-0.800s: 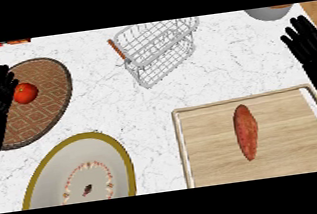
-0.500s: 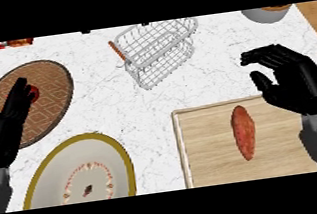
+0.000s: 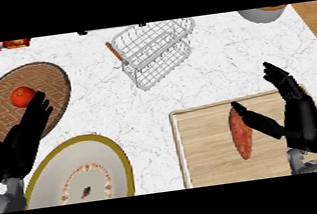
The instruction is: Pick the sweet potato from the tray and place it in the tiered basket
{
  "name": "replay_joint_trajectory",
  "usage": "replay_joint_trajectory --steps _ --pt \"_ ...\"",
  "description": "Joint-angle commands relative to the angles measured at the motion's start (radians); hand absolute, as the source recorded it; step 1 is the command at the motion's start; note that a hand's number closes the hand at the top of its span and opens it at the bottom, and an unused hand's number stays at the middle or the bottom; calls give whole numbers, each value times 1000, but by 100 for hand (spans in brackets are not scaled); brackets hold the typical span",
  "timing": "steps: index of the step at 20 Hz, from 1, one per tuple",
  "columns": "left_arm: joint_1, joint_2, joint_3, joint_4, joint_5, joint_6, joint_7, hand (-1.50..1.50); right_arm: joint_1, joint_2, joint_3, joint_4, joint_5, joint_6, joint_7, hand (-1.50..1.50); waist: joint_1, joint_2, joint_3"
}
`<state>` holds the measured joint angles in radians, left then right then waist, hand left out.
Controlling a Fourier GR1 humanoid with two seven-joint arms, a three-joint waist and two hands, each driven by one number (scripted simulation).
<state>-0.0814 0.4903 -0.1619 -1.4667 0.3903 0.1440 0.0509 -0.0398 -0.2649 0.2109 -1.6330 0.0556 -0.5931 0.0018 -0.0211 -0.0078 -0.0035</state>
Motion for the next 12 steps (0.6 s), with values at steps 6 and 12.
replay_joint_trajectory --steps 6,12 --pt "8 -5 -9 -40 -10 22 53 0 93 -321 102 -180 420 67 415 -150 -3 -4 -8" --pt "-16 -29 -23 -42 -13 23 58 0 116 -458 261 -297 416 441 695 -150 12 4 -8"
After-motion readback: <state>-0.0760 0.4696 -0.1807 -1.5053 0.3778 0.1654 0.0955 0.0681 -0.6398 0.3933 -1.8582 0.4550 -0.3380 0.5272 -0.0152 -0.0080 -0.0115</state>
